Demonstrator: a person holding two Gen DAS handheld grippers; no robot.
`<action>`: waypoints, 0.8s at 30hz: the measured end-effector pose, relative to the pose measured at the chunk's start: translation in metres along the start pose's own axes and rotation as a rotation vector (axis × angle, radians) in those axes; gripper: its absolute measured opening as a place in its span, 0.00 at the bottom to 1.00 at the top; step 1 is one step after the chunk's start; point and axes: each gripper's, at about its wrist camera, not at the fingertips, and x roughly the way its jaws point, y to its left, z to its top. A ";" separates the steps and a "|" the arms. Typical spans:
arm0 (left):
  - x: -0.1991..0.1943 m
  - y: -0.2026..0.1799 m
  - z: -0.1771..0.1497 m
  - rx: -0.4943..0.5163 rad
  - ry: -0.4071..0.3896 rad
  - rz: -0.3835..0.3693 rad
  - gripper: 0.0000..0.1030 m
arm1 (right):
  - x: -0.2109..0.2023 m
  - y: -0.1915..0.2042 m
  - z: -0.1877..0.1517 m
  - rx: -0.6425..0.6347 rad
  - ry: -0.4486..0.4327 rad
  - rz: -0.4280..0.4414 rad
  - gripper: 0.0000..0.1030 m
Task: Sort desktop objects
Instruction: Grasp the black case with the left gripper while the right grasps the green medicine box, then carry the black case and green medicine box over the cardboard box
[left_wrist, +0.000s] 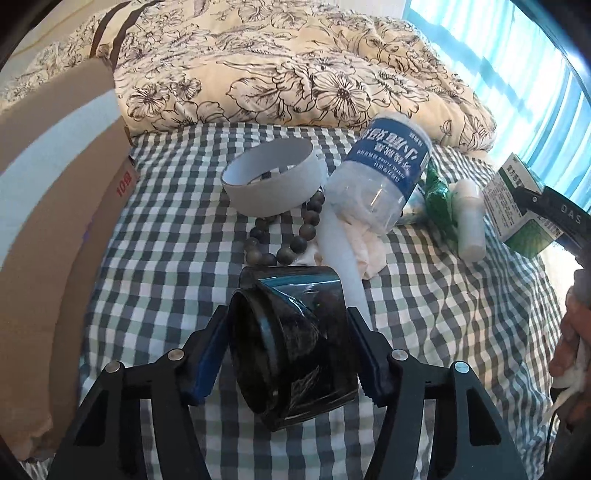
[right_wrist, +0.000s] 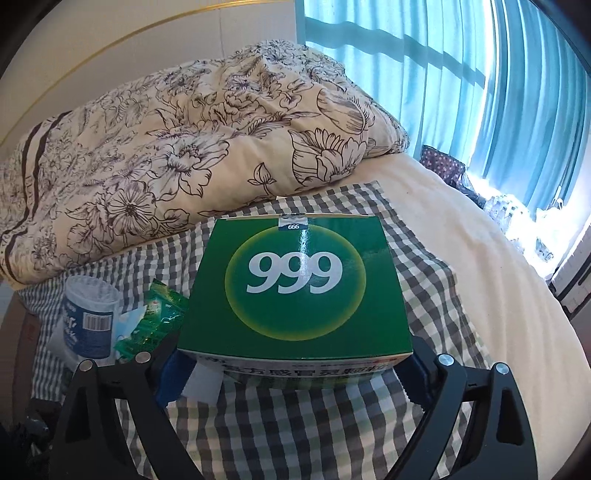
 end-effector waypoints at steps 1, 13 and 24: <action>-0.003 0.000 0.000 -0.001 -0.002 -0.001 0.61 | -0.004 -0.001 0.000 0.003 -0.003 0.003 0.89; -0.059 0.000 -0.007 0.002 -0.061 0.002 0.61 | -0.071 -0.013 0.000 0.032 -0.059 0.042 0.89; -0.131 0.003 -0.013 -0.010 -0.157 0.010 0.61 | -0.144 0.000 -0.005 0.003 -0.121 0.100 0.89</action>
